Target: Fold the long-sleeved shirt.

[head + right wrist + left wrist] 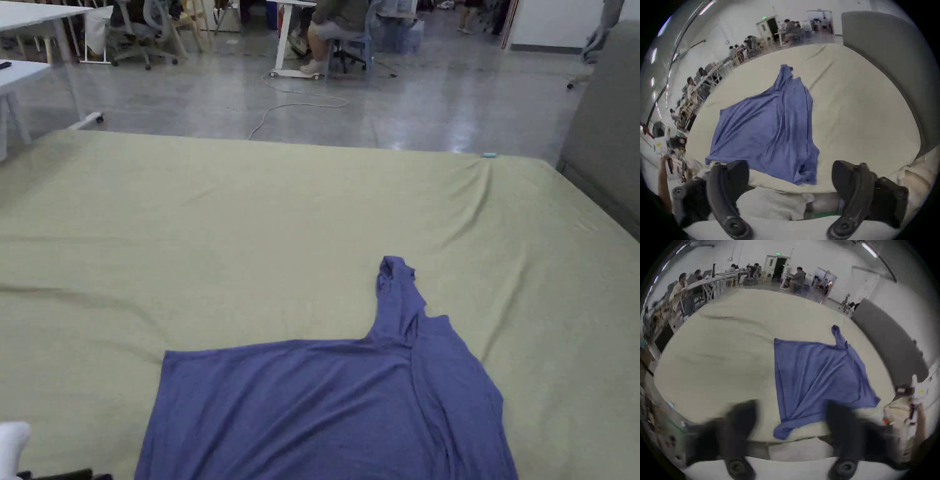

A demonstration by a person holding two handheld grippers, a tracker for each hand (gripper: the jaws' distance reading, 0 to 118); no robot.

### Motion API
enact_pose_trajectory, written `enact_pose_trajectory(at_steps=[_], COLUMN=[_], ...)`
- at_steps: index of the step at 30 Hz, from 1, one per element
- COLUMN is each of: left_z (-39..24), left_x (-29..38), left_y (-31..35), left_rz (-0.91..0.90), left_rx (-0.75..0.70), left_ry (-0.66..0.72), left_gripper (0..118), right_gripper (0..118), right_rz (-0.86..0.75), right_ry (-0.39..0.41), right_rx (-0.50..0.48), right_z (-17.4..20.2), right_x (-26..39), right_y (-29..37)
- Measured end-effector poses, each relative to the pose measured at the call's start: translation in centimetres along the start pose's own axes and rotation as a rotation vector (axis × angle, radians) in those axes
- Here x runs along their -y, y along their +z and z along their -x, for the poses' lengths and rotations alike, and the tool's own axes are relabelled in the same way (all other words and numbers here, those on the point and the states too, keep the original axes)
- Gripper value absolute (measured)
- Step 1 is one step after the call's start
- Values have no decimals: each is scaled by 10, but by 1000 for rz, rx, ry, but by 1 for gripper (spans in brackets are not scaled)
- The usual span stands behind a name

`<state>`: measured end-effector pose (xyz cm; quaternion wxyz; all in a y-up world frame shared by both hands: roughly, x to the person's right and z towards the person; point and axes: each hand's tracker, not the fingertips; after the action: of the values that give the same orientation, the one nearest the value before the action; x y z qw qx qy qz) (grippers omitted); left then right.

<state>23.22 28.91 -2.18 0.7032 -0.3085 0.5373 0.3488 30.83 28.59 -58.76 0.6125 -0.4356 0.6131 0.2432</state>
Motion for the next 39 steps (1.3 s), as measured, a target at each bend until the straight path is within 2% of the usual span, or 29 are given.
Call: enact_pose_trajectory(at_steps=[1,2,3,5,8,9,10,11,12,13,15,19,23,25,26,27,28,30,32,33,34,37,39], left_z=[-11,-17,-19,-22,-30,-31,-33,-34,-35,-35,-37,-42,-30,-29,-27,-26,-26,-18,-18,-19,-20,-23,-24], left_x=[3,6,4,-6,-35,-46,-54,-63,-72,-76,-87,-95,-89,-87,-86,-86,-85,-78,-77,-75,-74,-68,-62], left_y=[-8,-13,-17,-26,-31,-34,-36,-41,-46,-52,-65,-96,-131,-139,-142,-143,-143,-140,-132,-126,-122,-104,-95], left_rz=[11,6,8,18,-40,-74,-99,-116,-115,-118,-126,-100,-43,-20,-10,-5,-2,-4,-21,-31,-39,-63,-67], left_rx=[-22,-38,15,133,103,71,52,45,57,64,81,81,92,104,110,105,102,95,98,102,104,111,123], left_ry=[-65,-82,-41,41,3,-22,-31,-28,-16,-6,22,16,10,28,38,40,40,40,43,47,52,73,82], left_gripper=[0,0,0,0,0,0,0,0,0,0,0,0,0,0,0,0,0,0,0,0,0,0,0], right_gripper=[0,0,0,0,0,0,12,51,108,117,117,117,117,108,93,45,5,6,6,6,6,6,6], right_rz=[8,32,47,57,28,-16,-57,-113,-148,-154,-146,55,160,212,270,305,303,170,121,89,41,-105,-112], right_ry=[5,24,65,75,41,59,81,106,116,140,130,46,126,126,131,121,130,128,164,162,150,230,241], right_rx=[6,33,108,55,-20,-32,-26,-3,-7,10,-11,83,265,259,263,286,306,264,161,143,133,146,164], right_z=[4,11,19,21,37,45,51,59,69,71,84,91,107,102,103,100,97,100,102,104,104,118,120], right_x=[1,2,3,-15,-69,-100,-129,-167,-209,-240,-324,-423,-456,-449,-446,-440,-436,-429,-429,-424,-416,-360,-311], right_y=[-5,-15,-24,-51,-75,-85,-95,-111,-133,-146,-208,-325,-407,-430,-440,-440,-435,-406,-373,-348,-323,-236,-198])
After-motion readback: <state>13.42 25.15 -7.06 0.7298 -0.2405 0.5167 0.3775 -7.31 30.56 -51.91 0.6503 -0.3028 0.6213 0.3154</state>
